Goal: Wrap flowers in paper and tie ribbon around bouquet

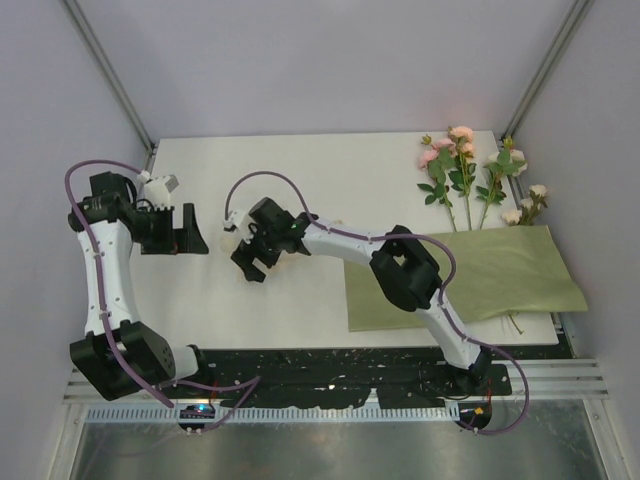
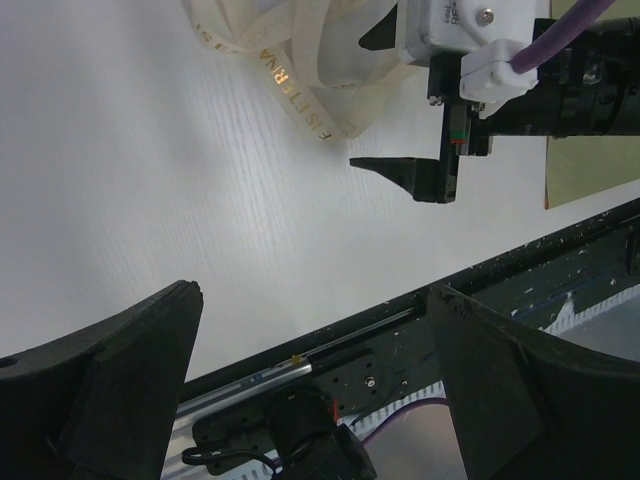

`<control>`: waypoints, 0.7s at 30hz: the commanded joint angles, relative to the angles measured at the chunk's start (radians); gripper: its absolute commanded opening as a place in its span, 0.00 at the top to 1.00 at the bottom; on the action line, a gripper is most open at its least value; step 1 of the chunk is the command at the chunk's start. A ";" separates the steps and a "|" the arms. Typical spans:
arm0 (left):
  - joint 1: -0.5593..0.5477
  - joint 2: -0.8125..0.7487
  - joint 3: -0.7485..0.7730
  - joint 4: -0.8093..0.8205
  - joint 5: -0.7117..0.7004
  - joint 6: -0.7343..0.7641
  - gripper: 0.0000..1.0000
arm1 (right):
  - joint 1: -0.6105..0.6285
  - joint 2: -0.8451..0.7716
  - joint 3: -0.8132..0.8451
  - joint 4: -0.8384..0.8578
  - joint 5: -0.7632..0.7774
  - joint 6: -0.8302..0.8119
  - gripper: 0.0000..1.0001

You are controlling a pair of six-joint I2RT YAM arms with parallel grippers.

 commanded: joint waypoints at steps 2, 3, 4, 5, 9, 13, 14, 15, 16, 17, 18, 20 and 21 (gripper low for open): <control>0.022 -0.004 0.021 0.033 0.045 0.001 0.00 | 0.057 0.019 0.092 0.076 0.124 -0.055 0.05; 0.023 -0.003 0.020 0.033 0.045 0.003 0.00 | 0.073 0.036 0.106 0.073 0.176 -0.066 0.05; 0.026 -0.001 0.021 0.036 0.045 0.000 0.00 | 0.083 0.048 0.116 0.070 0.196 -0.094 0.05; 0.028 0.001 0.020 0.036 0.048 0.000 0.00 | 0.096 0.074 0.142 0.054 0.249 -0.109 0.05; 0.040 0.013 0.027 0.034 0.068 -0.003 0.00 | 0.113 0.143 0.201 0.001 0.380 -0.141 0.05; 0.046 0.014 0.032 0.042 0.072 -0.003 0.00 | 0.112 0.166 0.227 -0.043 0.385 -0.155 0.03; 0.046 0.016 0.033 0.043 0.072 -0.003 0.00 | 0.109 0.170 0.232 -0.066 0.385 -0.164 0.00; 0.045 0.020 0.038 0.043 0.074 -0.005 0.00 | 0.107 0.174 0.248 -0.084 0.380 -0.169 0.10; 0.046 0.024 0.046 0.036 0.072 -0.005 0.00 | 0.097 0.188 0.261 -0.144 0.368 -0.167 0.12; 0.046 0.028 0.053 0.033 0.072 -0.005 0.00 | 0.089 0.199 0.290 -0.170 0.310 -0.164 0.19; 0.046 0.030 0.056 0.036 0.069 -0.005 0.00 | 0.074 0.214 0.296 -0.219 0.286 -0.157 0.21; 0.046 0.034 0.061 0.043 0.063 -0.009 0.00 | 0.045 0.231 0.308 -0.284 0.255 -0.154 0.42; 0.046 0.037 0.064 0.049 0.063 -0.014 0.00 | 0.035 0.226 0.305 -0.293 0.246 -0.146 0.51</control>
